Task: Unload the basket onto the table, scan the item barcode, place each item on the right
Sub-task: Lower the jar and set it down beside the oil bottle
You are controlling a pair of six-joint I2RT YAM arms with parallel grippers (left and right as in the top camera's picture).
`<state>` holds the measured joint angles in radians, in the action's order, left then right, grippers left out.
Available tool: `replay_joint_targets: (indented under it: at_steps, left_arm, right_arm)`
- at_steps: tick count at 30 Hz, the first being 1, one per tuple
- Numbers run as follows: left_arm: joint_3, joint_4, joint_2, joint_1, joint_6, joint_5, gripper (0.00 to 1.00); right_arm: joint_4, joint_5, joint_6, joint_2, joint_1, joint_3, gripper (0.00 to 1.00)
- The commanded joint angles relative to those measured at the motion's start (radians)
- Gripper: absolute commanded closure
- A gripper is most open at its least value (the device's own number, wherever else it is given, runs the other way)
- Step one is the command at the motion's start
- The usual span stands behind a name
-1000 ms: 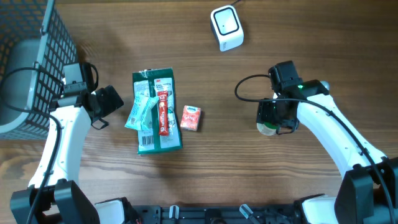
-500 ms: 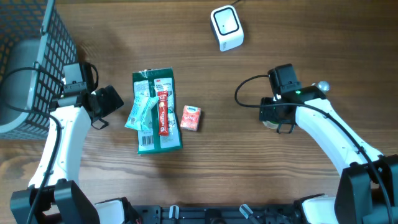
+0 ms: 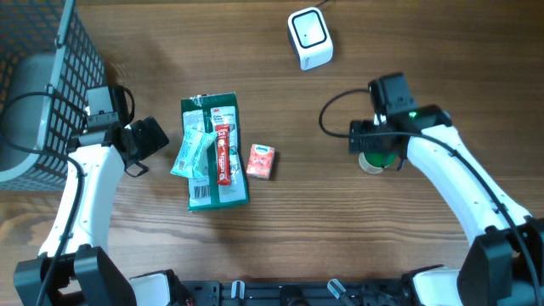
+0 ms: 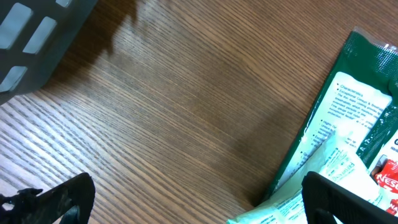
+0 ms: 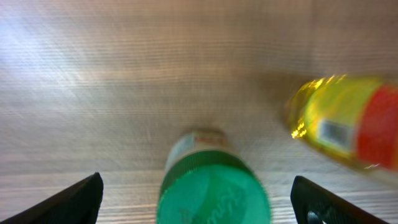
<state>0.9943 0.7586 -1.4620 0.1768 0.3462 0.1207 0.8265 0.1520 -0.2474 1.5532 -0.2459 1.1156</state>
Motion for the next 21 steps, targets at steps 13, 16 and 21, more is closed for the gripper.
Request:
replay_joint_targets:
  at_steps: [13,16,21]
  left_arm:
    - [0.014,-0.002,0.013,0.005,-0.001,-0.005,0.00]
    - [0.014,-0.002,0.013,0.005,-0.001,-0.005,0.00]
    - [0.014,-0.002,0.013,0.005,-0.001,-0.005,0.00]
  right_arm:
    - [0.010,-0.371,0.001,0.001,-0.003,0.076,0.57]
    - [-0.027,-0.370,-0.025,0.001,-0.003,0.005,0.58]
    - [0.006,-0.175,-0.034,0.001,-0.003,-0.040,0.58]
